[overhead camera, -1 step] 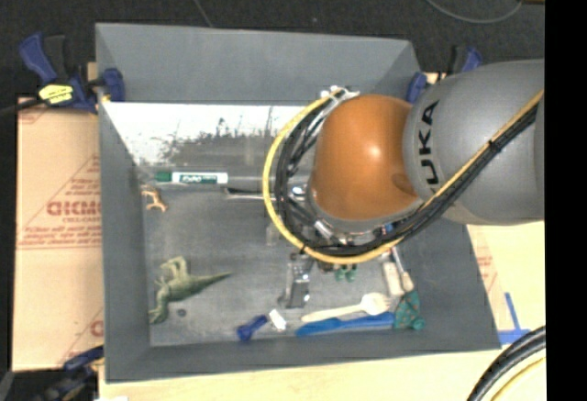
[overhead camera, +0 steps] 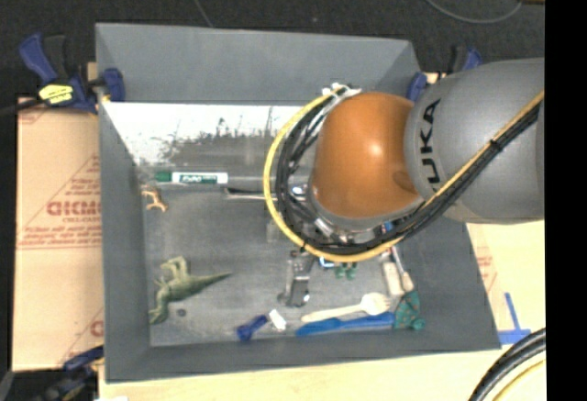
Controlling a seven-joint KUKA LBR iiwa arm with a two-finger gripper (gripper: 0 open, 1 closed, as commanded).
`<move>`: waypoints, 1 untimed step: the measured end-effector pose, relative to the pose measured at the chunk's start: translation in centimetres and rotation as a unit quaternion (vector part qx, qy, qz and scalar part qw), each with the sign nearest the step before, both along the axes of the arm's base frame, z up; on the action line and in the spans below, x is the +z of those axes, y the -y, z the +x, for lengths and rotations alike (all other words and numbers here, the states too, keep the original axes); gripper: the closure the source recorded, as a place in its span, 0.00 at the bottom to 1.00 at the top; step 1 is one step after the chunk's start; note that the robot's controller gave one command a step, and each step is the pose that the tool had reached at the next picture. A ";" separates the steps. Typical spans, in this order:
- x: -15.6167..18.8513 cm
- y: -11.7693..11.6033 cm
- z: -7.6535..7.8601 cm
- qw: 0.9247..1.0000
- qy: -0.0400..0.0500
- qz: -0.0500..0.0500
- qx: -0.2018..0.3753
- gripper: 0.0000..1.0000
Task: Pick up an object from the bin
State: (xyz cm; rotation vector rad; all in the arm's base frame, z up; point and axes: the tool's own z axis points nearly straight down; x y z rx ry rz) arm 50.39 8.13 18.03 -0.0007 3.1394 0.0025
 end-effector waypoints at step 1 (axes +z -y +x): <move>-10.9 7.1 5.6 0.979 0.001 -0.001 0.206 0.00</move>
Offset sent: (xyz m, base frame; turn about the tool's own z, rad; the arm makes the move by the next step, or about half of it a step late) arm 0.0292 -0.0686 -0.1103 -0.7244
